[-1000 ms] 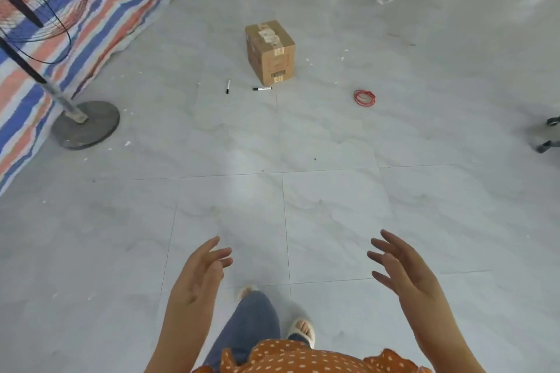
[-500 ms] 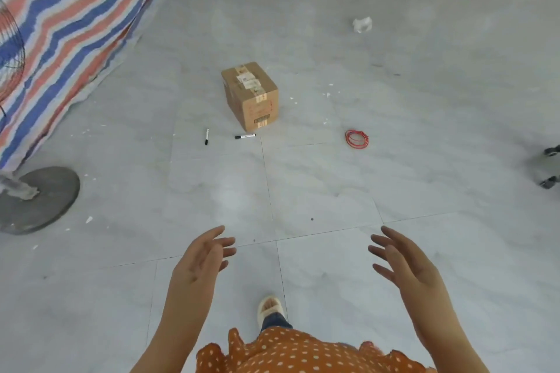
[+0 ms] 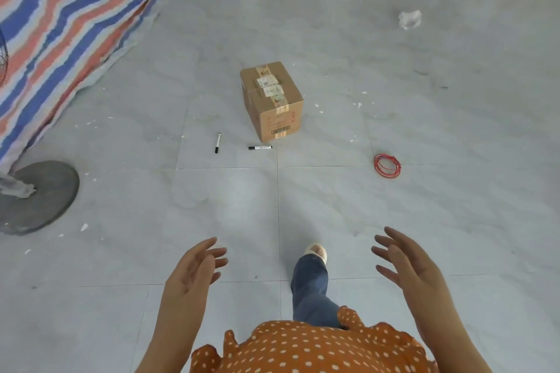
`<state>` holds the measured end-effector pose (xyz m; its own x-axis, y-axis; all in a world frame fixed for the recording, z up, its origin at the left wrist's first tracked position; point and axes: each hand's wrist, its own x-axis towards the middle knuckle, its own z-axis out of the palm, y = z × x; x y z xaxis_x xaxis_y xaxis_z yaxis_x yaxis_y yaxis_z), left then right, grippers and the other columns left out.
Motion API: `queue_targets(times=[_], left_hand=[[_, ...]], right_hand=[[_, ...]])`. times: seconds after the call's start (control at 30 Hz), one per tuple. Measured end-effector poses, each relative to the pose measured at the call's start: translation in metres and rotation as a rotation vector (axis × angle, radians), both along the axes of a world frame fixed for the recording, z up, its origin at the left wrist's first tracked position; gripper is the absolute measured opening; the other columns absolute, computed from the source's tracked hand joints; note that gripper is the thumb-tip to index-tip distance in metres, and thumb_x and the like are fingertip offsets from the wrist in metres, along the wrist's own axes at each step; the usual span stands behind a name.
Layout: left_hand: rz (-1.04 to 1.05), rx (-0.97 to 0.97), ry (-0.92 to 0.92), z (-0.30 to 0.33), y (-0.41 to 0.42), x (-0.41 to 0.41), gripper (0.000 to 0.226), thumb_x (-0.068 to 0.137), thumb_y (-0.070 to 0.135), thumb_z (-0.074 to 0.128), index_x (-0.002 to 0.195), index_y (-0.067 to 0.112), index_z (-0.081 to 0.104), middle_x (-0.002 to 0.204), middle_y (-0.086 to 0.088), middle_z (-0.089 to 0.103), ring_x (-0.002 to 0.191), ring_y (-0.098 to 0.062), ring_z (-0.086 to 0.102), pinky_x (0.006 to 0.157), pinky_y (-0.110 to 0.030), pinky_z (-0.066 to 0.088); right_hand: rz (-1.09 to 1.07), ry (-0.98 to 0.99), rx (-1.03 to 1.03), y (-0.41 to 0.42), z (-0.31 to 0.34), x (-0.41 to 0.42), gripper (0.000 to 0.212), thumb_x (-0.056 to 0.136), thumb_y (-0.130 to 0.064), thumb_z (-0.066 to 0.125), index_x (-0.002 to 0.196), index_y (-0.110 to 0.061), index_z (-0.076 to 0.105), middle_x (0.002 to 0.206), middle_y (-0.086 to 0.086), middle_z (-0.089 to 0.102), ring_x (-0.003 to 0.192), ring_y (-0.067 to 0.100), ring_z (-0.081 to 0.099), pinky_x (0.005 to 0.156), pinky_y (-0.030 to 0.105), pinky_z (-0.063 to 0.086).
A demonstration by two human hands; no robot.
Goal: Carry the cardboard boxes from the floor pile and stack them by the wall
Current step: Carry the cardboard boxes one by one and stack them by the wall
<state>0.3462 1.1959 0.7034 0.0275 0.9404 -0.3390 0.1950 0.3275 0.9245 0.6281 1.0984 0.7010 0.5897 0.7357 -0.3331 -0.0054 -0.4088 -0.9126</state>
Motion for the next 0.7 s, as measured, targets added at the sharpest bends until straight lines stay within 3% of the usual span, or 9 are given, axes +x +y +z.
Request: queue_targets(times=[0.17, 0.23, 0.33, 0.4, 0.5, 0.7], left_hand=[[0.082, 0.055, -0.036, 0.009, 0.098, 0.074, 0.028, 0.097, 0.011, 0.044, 0.104, 0.028, 0.064, 0.093, 0.007, 0.073, 0.090, -0.012, 0.069, 0.082, -0.032, 0.052], [0.097, 0.070, -0.066, 0.013, 0.138, 0.104, 0.027, 0.097, 0.012, 0.043, 0.105, 0.027, 0.063, 0.096, 0.003, 0.072, 0.093, -0.017, 0.069, 0.082, -0.032, 0.053], [0.113, 0.041, -0.086, 0.021, 0.187, 0.136, 0.022, 0.095, 0.022, 0.043, 0.107, 0.029, 0.061, 0.104, 0.006, 0.069, 0.094, -0.014, 0.068, 0.076, -0.021, 0.057], [0.139, 0.033, -0.086, 0.023, 0.219, 0.148, 0.023, 0.094, 0.024, 0.044, 0.108, 0.029, 0.061, 0.103, 0.005, 0.070, 0.094, -0.014, 0.069, 0.079, -0.026, 0.056], [0.178, 0.009, -0.076, 0.013, 0.271, 0.162, 0.023, 0.096, 0.021, 0.043, 0.107, 0.029, 0.062, 0.104, 0.002, 0.070, 0.095, -0.017, 0.068, 0.085, -0.032, 0.052], [0.150, -0.026, -0.051, -0.007, 0.415, 0.200, 0.021, 0.096, 0.025, 0.041, 0.105, 0.033, 0.058, 0.109, 0.003, 0.066, 0.098, -0.014, 0.065, 0.082, -0.026, 0.050]], right_hand=[[0.049, -0.036, 0.047, 0.120, 0.017, 0.085, 0.026, 0.099, -0.019, 0.044, 0.118, -0.030, 0.057, 0.111, -0.013, 0.068, 0.102, 0.008, 0.066, 0.089, 0.034, 0.053], [0.063, -0.040, 0.071, 0.165, 0.024, 0.116, 0.027, 0.099, -0.017, 0.044, 0.116, -0.032, 0.058, 0.107, -0.014, 0.069, 0.101, 0.006, 0.067, 0.085, 0.031, 0.053], [0.085, -0.018, 0.066, 0.221, 0.027, 0.146, 0.027, 0.100, -0.016, 0.045, 0.115, -0.035, 0.058, 0.108, -0.014, 0.070, 0.101, 0.005, 0.066, 0.082, 0.028, 0.057], [0.101, 0.004, 0.058, 0.254, 0.024, 0.158, 0.029, 0.099, -0.016, 0.046, 0.114, -0.036, 0.059, 0.108, -0.017, 0.070, 0.100, 0.003, 0.066, 0.081, 0.024, 0.058], [0.114, 0.022, 0.009, 0.302, 0.011, 0.174, 0.029, 0.100, -0.014, 0.045, 0.114, -0.035, 0.059, 0.107, -0.018, 0.070, 0.100, 0.004, 0.067, 0.078, 0.028, 0.057], [0.064, 0.034, -0.039, 0.433, -0.006, 0.209, 0.026, 0.100, -0.013, 0.045, 0.118, -0.026, 0.059, 0.110, -0.010, 0.068, 0.098, 0.004, 0.067, 0.078, 0.029, 0.054]])
